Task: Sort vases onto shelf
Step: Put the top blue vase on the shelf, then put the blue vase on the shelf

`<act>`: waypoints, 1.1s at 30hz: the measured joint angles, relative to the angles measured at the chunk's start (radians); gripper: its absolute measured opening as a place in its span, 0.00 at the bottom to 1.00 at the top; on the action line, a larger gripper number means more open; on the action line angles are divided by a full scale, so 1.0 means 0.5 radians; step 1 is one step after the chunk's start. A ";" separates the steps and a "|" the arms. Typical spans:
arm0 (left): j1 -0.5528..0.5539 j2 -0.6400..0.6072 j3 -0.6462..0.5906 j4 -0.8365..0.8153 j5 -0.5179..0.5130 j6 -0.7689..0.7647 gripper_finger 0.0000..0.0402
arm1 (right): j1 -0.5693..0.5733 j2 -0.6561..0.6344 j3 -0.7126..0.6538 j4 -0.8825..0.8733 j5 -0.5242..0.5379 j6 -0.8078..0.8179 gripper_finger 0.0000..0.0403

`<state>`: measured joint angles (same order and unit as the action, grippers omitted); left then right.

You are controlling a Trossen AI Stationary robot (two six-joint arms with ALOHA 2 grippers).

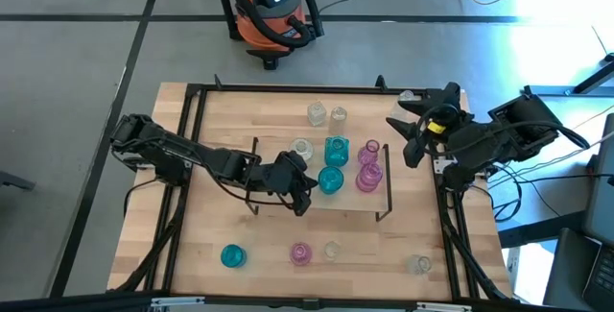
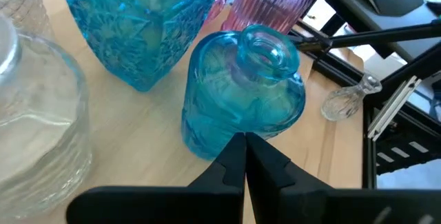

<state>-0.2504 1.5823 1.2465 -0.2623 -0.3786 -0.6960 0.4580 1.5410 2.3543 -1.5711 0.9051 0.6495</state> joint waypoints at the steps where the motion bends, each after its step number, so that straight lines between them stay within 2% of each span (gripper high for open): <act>1: 0.000 0.012 0.000 0.020 0.000 0.001 0.00 | 0.000 0.000 0.000 0.000 0.000 0.000 0.50; 8: -0.001 0.192 0.001 0.273 0.042 -0.008 0.00 | 0.000 0.000 0.000 0.001 -0.009 0.001 0.50; 11: -0.002 0.207 0.000 0.239 -0.061 -0.024 0.00 | 0.000 0.000 0.000 0.001 -0.018 0.016 0.50; 14: -0.014 0.165 0.000 0.201 -0.185 -0.047 0.00 | 0.000 0.000 0.000 0.000 -0.055 0.024 0.50; 22: -0.047 0.005 0.006 0.122 -0.195 -0.037 0.00 | 0.000 0.000 0.000 0.000 -0.089 0.023 0.50; 25: -0.086 -0.086 0.094 -0.109 -0.243 -0.051 0.00 | 0.000 0.000 0.000 0.001 -0.089 0.023 0.50; 29: -0.174 -0.165 0.320 -0.598 -0.232 -0.069 0.00 | 0.000 0.000 -0.009 0.002 -0.089 0.001 0.50; 33: -0.300 -0.189 0.535 -1.069 0.195 -0.194 0.00 | 0.000 -0.001 -0.056 0.001 -0.065 0.000 0.50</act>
<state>-0.4003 1.4876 1.5142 -0.7968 -0.2810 -0.7928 0.4580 1.5406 2.3262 -1.5705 0.8726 0.6495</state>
